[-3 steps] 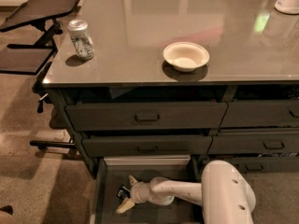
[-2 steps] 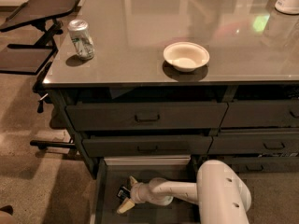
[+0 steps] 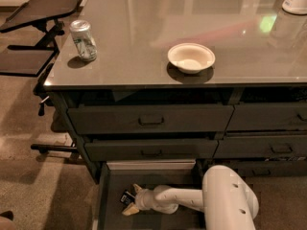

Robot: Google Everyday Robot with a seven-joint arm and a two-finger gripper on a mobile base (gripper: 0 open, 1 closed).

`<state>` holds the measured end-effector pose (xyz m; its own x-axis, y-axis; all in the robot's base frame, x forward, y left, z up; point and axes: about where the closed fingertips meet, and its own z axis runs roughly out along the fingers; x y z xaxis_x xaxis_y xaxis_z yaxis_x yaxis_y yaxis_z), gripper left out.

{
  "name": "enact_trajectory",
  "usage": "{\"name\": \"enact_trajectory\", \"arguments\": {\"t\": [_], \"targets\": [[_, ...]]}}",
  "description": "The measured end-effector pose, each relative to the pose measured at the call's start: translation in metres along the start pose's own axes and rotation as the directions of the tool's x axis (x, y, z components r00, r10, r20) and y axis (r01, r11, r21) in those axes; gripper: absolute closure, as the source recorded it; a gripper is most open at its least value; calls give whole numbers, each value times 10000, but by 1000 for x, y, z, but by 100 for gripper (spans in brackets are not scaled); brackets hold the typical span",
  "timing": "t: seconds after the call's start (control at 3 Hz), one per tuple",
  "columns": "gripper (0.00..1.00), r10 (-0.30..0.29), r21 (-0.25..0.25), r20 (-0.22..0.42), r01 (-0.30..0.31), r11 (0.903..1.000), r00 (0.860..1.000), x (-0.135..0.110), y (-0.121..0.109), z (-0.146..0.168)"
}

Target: Pick rxbar blueberry from bottom drawer and place on counter

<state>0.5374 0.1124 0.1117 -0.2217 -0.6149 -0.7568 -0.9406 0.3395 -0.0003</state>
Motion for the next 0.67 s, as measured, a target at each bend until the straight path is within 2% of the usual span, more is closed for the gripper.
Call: {"name": "enact_trajectory", "arguments": {"t": [0.67], "targets": [[65,-320,689,134,310,9971,9994,-4,-1,-11]]}}
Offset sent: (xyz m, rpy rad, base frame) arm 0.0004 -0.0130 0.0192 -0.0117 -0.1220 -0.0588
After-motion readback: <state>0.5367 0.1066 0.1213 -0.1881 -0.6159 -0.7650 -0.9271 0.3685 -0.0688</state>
